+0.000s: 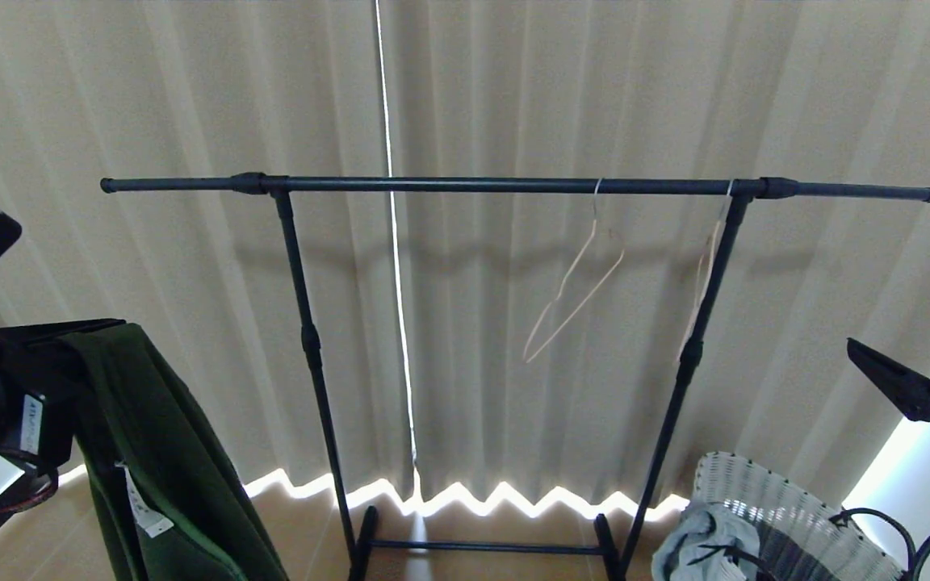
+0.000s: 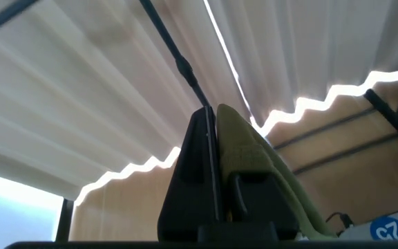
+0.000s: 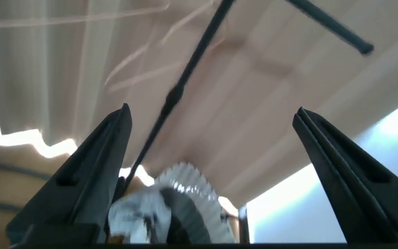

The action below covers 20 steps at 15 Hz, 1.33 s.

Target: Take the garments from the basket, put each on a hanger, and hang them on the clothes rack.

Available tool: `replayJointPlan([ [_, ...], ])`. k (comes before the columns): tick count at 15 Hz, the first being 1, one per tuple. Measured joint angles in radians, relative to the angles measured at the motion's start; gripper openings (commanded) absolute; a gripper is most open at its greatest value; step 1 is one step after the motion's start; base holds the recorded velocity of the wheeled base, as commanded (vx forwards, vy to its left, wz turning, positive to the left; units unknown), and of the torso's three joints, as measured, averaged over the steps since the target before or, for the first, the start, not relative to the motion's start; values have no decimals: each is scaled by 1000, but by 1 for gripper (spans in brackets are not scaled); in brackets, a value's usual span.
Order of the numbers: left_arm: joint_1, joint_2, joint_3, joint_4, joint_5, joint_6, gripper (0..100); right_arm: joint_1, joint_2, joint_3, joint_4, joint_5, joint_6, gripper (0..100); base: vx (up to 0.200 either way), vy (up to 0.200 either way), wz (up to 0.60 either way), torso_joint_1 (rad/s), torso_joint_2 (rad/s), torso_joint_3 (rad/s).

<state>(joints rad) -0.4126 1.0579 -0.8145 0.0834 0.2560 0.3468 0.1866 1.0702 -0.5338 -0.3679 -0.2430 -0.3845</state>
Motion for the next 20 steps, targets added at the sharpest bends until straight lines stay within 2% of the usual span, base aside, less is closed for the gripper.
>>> replayJointPlan([
  [6, 0, -1, 4, -1, 0, 0, 0, 0, 43, -28, 4, 2, 52, 100, 200, 0, 0, 3, 5, 3],
  [9, 0, 1, 9, 1, 0, -1, 0, 0, 93, -51, 9, 0, 126, 100, 200, 0, 0, 4, 1, 1],
  [14, 1, -10, 51, 0, 0, 1, 0, -3, 240, -116, 33, -35, 235, 100, 0, 0, 0, 0, 0, 0],
  [16, 12, -22, 59, 0, 0, 1, 0, -20, 306, -175, 119, -64, 320, 100, 0, 0, 0, 0, 0, 0],
  [18, 20, -27, 64, 0, 0, 1, 0, -30, 359, -270, 299, -85, 454, 100, 0, 0, 0, 0, 0, 0],
  [20, 20, -29, 64, -1, 0, 1, 0, -33, 407, -344, 373, -104, 542, 100, 0, 0, 0, 0, 0, 0],
])
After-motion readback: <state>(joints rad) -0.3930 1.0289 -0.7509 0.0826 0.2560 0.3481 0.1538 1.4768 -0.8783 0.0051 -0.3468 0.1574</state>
